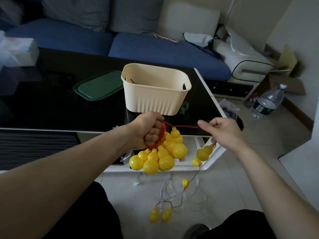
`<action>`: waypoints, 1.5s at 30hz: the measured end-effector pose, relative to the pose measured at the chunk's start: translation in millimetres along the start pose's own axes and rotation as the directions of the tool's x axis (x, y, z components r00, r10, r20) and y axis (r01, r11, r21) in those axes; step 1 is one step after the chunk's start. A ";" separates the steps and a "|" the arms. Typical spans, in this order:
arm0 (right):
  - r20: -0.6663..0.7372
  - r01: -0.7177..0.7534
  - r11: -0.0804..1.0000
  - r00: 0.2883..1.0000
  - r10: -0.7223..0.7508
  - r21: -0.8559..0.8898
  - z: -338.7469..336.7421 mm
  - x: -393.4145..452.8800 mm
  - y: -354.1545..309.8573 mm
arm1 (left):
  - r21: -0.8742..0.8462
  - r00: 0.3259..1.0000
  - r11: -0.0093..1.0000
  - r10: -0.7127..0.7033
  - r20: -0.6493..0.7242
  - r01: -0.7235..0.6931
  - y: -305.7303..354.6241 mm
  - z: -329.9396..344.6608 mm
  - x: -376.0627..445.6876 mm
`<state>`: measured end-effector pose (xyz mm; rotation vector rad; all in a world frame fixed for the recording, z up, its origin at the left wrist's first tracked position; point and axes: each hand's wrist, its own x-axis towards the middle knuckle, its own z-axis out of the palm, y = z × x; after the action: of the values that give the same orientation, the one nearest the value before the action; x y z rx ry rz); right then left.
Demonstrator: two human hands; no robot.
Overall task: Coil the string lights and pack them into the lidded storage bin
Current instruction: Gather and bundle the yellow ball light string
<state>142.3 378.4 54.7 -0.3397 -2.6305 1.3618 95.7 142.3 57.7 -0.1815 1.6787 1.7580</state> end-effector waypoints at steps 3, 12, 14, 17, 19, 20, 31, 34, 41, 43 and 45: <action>0.188 0.013 0.999 0.982 -0.007 -0.029 9.2 -5.5 -7.6 | -0.051 0.999 0.999 -0.003 0.052 0.006 0.7 0.5 -0.3; 0.328 0.223 0.962 0.931 -0.163 -0.156 31.2 -12.9 -20.7 | -0.188 0.996 0.981 0.064 0.055 -0.053 1.5 1.1 5.5; 0.319 0.243 0.952 0.931 -0.176 -0.186 34.3 -14.3 -22.8 | -0.187 0.998 0.981 0.062 0.025 -0.056 0.4 2.2 8.1; 0.299 0.287 0.936 0.929 -0.219 -0.206 41.3 -19.2 -28.3 | -0.151 0.999 0.987 0.047 0.009 -0.045 -2.0 2.3 11.2; 0.271 0.286 0.936 0.936 -0.226 -0.207 45.2 -20.5 -30.2 | -0.056 0.999 0.998 0.039 0.035 -0.037 -3.2 1.2 11.8; 0.246 0.272 0.941 0.944 -0.220 -0.201 46.2 -20.3 -30.3 | 0.020 0.998 0.999 0.032 0.054 -0.033 -3.3 1.1 11.2; 0.091 -0.006 0.993 0.996 -0.004 0.116 34.6 -13.9 -28.4 | 0.284 0.990 0.959 -0.057 0.132 0.017 -4.7 -8.7 4.5; 0.221 0.062 0.996 0.972 -0.074 0.060 42.8 -17.3 -27.4 | 0.200 0.981 0.979 -0.077 0.176 0.041 -3.3 -8.6 2.4; 0.358 0.157 0.985 0.926 -0.120 -0.075 54.1 -15.7 -23.9 | 0.112 0.976 0.991 -0.100 0.192 0.080 -0.8 -7.5 1.2; 0.381 0.177 0.978 0.917 -0.120 -0.115 53.9 -15.4 -23.0 | 0.075 0.979 0.994 -0.091 0.184 0.079 -1.4 -7.2 1.7; 0.376 0.196 0.970 0.917 -0.131 -0.142 52.4 -15.0 -23.5 | -0.004 0.984 0.997 -0.073 0.164 0.075 -1.3 -6.6 2.7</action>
<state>141.0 320.1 43.4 0.1310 -3.0071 1.2398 92.0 137.0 54.2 -0.0990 1.5266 1.6796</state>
